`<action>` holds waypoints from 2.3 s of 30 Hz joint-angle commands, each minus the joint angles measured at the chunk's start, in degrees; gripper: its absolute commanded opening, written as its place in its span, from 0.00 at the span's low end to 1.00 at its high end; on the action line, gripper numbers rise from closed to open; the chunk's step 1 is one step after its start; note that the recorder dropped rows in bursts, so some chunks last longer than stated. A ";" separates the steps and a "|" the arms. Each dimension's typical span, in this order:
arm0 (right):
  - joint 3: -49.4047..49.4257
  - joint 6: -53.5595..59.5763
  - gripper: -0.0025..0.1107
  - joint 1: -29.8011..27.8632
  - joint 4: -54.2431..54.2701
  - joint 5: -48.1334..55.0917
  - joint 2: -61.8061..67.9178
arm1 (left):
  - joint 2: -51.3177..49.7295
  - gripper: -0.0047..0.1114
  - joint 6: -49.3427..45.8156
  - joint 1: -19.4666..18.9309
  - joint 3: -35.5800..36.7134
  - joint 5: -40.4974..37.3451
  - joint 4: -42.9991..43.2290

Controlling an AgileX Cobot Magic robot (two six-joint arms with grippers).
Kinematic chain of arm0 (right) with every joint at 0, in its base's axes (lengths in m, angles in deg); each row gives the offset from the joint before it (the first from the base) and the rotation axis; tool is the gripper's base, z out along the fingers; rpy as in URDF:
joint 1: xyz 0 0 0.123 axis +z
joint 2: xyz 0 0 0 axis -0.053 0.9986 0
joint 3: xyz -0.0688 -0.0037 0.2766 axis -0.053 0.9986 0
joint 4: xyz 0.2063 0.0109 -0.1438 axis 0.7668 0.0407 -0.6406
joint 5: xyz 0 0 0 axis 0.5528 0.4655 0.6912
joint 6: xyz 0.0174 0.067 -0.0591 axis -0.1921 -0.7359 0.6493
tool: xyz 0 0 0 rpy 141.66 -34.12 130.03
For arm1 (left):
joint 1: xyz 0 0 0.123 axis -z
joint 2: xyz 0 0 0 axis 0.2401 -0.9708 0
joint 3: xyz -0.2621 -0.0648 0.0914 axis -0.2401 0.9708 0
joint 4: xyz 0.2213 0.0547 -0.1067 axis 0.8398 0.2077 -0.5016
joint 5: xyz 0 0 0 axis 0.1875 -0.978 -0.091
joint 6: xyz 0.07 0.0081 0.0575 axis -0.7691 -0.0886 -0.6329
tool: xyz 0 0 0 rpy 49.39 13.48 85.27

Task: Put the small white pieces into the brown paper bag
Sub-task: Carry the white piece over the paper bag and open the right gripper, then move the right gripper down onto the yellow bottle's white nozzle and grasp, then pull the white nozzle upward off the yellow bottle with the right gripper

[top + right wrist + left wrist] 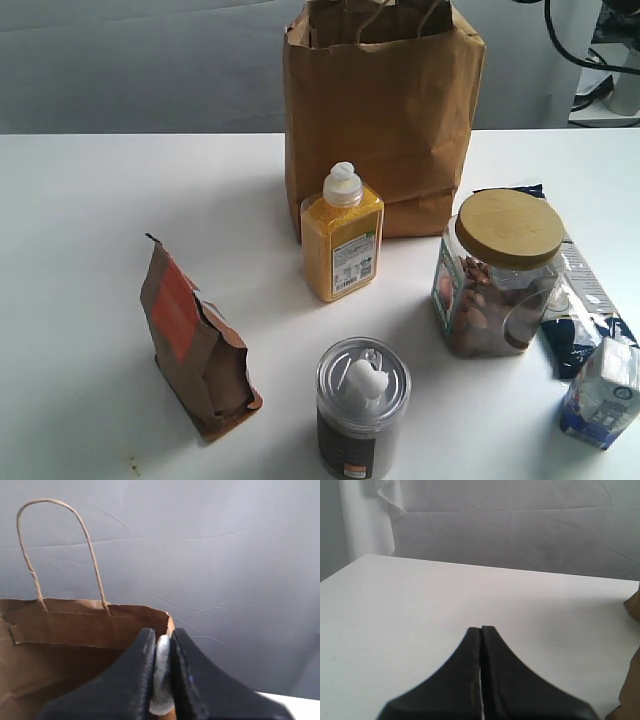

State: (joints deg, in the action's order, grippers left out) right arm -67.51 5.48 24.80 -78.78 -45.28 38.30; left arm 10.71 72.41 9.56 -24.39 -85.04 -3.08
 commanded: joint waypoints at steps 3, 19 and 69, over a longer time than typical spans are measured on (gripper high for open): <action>-0.89 1.12 0.40 0.77 1.27 -0.94 -0.13 | 0.20 0.04 0.21 0.45 0.20 0.33 -0.45; -0.89 2.40 0.43 0.90 1.38 2.52 -1.56 | 0.20 0.04 0.21 0.45 0.20 0.33 -0.45; 22.08 8.83 0.60 20.80 16.31 6.89 -8.90 | 0.20 0.04 0.21 0.45 0.20 0.33 -0.45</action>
State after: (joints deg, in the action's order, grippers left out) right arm -45.59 13.73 45.52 -62.88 -36.45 28.72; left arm 10.71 72.41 9.56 -24.39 -85.04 -3.08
